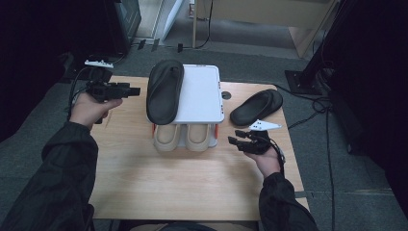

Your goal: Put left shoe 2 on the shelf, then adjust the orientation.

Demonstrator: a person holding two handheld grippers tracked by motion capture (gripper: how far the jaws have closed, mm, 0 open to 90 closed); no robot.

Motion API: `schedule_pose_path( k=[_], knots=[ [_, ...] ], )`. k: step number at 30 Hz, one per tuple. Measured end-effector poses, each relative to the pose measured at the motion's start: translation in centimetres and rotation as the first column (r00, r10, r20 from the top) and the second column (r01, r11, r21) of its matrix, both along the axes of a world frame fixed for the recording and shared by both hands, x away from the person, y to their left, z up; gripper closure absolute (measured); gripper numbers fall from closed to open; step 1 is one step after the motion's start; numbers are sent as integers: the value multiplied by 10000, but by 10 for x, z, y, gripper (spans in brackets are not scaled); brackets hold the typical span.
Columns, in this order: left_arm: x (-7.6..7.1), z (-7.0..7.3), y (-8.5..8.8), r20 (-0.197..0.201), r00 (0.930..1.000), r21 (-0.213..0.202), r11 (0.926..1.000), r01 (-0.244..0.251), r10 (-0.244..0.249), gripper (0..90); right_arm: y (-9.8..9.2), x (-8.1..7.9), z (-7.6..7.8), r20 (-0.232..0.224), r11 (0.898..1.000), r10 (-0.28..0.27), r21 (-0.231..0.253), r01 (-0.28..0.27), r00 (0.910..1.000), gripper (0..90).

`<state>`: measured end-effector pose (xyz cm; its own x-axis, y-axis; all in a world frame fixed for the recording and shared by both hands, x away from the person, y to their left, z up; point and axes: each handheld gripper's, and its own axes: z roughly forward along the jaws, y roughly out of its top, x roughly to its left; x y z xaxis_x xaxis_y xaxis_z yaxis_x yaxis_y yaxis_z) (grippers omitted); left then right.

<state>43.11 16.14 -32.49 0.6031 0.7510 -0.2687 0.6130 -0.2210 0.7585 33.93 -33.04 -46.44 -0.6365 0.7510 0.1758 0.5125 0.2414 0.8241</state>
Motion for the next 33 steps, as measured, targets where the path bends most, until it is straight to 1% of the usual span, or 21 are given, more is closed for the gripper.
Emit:
schedule_pose_path(
  k=[3,5,8,10,12,13,15,16,18,19,20,24,26,28,29,31,33],
  knots=[
    [-5,-7,2,78,9999,-34,10000,82,-82,401,-4,3,-1,-58,9999,-154,17,155,9999,522],
    [-8,-12,2,134,9998,7,9999,171,-171,401,-7,7,-3,-25,9996,-265,-95,264,9996,523],
    [-13,-19,2,256,9993,13,9996,275,-275,397,-11,12,-4,-16,9990,-440,-107,439,9990,523],
    [-15,-24,2,190,9993,33,9995,329,-330,395,-15,15,-4,-75,9983,-589,-21,589,9982,524],
    [-18,-30,2,215,9990,142,9991,392,-395,393,-18,19,-3,-24,9972,-753,33,753,9972,524],
    [-20,-34,2,166,9991,64,9993,380,-381,393,-19,20,-3,-52,9968,-799,41,800,9968,525],
    [-22,-40,3,126,9992,-25,9993,380,-380,393,-22,23,-3,47,9958,-917,61,917,9958,525],
    [-24,-43,3,103,9992,-42,9992,392,-391,392,-22,24,-3,-8,9954,-962,54,962,9954,525],
    [-26,-49,4,139,9990,-37,9991,426,-425,391,-23,26,-4,-3,9950,-1003,-25,1003,9950,525],
    [-28,-51,4,171,9989,31,9990,439,-440,390,-24,27,-4,16,9949,-1004,-102,1004,9949,526],
    [-29,-53,5,189,9989,50,9990,439,-440,391,-24,29,-5,24,9944,-1054,-85,1055,9944,525],
    [-33,-64,6,16,9989,9,9989,458,-458,390,-25,36,-8,-17,9936,-1109,-230,1109,9938,528],
    [-34,-68,6,-17,9988,57,9988,491,-491,386,-26,39,-11,-130,9933,-1150,-143,1148,9933,529],
    [-37,-71,6,88,9989,207,9987,465,-467,387,-26,43,-13,-159,9928,-1198,-39,1198,9927,531],
    [-37,-72,7,41,9987,205,9985,513,-514,388,-27,45,-15,-79,9927,-1196,-146,1195,9928,533],
    [-39,-74,8,38,9985,168,9984,549,-550,389,-27,48,-17,-83,9925,-1197,-269,1195,9928,534],
    [-41,-76,8,23,9986,147,9985,532,-532,390,-29,51,-17,-35,9908,-1330,-252,1328,9911,537]
  ],
)
